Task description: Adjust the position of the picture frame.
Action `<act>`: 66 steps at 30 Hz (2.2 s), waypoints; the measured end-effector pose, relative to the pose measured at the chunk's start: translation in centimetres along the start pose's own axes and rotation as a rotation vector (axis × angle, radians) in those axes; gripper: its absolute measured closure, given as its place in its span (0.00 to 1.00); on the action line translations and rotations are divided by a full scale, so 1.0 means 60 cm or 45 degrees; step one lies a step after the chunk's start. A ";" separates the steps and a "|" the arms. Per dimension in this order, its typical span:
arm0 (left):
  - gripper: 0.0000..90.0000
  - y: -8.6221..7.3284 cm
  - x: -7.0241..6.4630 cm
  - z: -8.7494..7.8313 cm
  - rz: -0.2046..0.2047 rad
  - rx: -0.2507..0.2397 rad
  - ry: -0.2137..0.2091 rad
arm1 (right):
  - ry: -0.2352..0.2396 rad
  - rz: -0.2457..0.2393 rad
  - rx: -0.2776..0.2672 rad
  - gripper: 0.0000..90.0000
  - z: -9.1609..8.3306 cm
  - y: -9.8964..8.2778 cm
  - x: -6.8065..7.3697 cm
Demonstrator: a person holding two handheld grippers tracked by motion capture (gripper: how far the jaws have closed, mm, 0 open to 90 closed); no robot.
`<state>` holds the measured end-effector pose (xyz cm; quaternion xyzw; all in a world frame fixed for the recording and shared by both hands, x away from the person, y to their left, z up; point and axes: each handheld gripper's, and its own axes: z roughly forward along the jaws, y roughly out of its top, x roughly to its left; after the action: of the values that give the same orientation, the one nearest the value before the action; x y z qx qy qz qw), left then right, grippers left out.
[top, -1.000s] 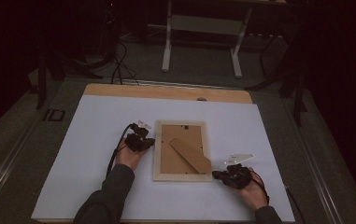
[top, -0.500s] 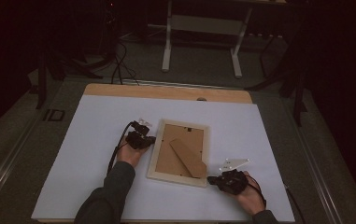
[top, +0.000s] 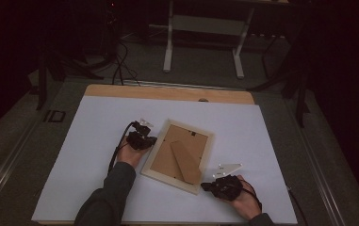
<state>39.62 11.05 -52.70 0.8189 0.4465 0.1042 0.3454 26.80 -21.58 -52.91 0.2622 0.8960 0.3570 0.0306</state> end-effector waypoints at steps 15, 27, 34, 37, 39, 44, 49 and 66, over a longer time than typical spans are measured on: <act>1.00 -0.017 0.009 -0.032 0.031 -0.029 -0.002 | 0.087 -0.088 0.015 1.00 0.025 0.023 0.031; 1.00 -0.065 -0.015 -0.097 0.075 -0.095 -0.026 | -0.069 0.013 -0.095 1.00 -0.002 0.050 -0.039; 1.00 -0.102 -0.027 -0.132 0.068 -0.136 -0.066 | -0.216 0.129 -0.175 1.00 -0.011 0.081 -0.105; 1.00 -0.115 -0.034 -0.142 0.081 -0.141 -0.078 | -0.274 0.161 -0.187 1.00 -0.012 0.093 -0.129; 1.00 -0.115 -0.034 -0.142 0.081 -0.141 -0.078 | -0.292 0.177 -0.190 1.00 -0.012 0.095 -0.136; 1.00 -0.146 -0.049 -0.149 0.073 -0.144 -0.113 | -0.360 0.264 -0.222 1.00 -0.010 0.102 -0.167; 1.00 -0.168 -0.061 -0.147 0.087 -0.102 -0.126 | -0.424 0.299 -0.209 1.00 -0.004 0.111 -0.188; 1.00 -0.185 -0.079 -0.130 0.130 -0.037 -0.126 | -0.520 0.382 -0.048 1.00 0.035 0.126 -0.234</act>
<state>25.83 14.98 -53.61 0.8397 0.3849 0.0877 0.3729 42.78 -22.60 -51.39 0.4582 0.8156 0.3138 0.1624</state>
